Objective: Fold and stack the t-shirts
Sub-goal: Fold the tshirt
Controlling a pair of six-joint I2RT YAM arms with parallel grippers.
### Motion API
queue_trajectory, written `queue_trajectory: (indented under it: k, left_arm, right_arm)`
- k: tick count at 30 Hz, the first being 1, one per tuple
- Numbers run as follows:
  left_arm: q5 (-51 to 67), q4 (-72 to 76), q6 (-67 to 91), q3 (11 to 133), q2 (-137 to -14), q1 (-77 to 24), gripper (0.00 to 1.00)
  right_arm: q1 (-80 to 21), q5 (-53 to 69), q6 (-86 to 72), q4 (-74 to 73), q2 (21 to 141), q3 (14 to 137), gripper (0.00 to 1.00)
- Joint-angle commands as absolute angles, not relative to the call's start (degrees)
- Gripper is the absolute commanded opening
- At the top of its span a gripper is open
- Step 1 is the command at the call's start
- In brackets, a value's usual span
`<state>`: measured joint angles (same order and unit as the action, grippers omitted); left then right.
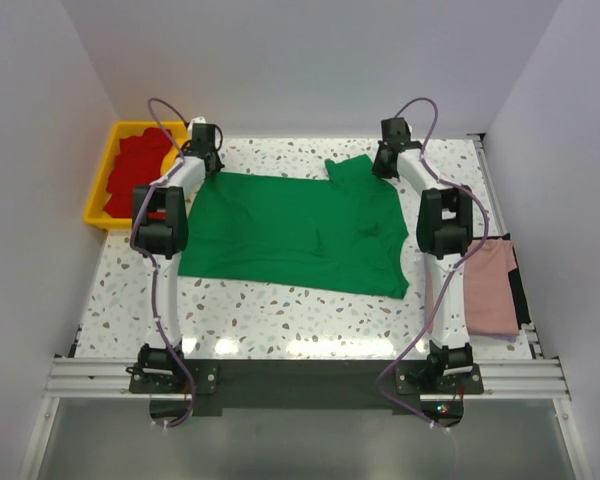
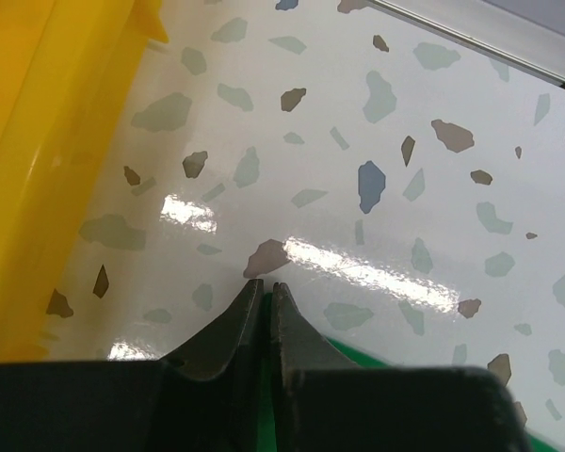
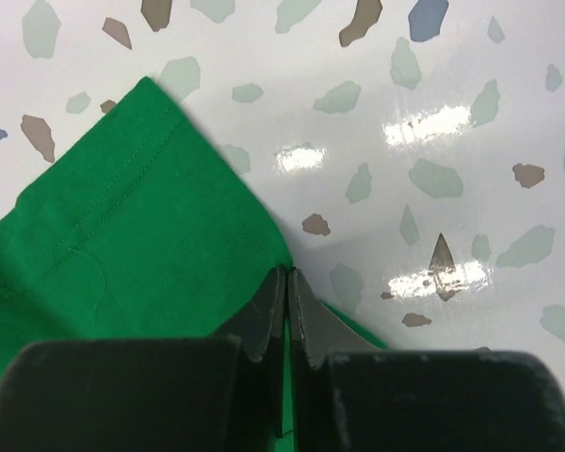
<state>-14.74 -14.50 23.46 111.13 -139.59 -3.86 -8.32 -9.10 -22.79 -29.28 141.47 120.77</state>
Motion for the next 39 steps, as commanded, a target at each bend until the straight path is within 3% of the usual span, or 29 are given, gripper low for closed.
queue_trajectory:
  k: [1,9,18,39]
  left_arm:
    - [-13.01,-11.87,24.44,109.43,-137.55,-3.43,0.00]
    - [-9.15,-7.56,25.40,108.81,-135.79,-2.55,0.00]
    - [-5.80,-4.31,27.68,109.25,-134.47,-1.32,0.00]
    - [-5.80,-5.71,27.68,97.56,-123.05,1.31,0.00]
  right_arm:
    - [-8.53,-10.11,-21.10,-30.50,142.73,124.62,0.00]
    - [-7.03,-11.34,-20.22,-28.57,142.82,129.64,0.00]
    - [-6.59,-10.02,-19.60,-24.61,137.74,127.18,0.00]
    - [-6.42,-6.59,-25.93,-13.19,108.56,89.67,0.00]
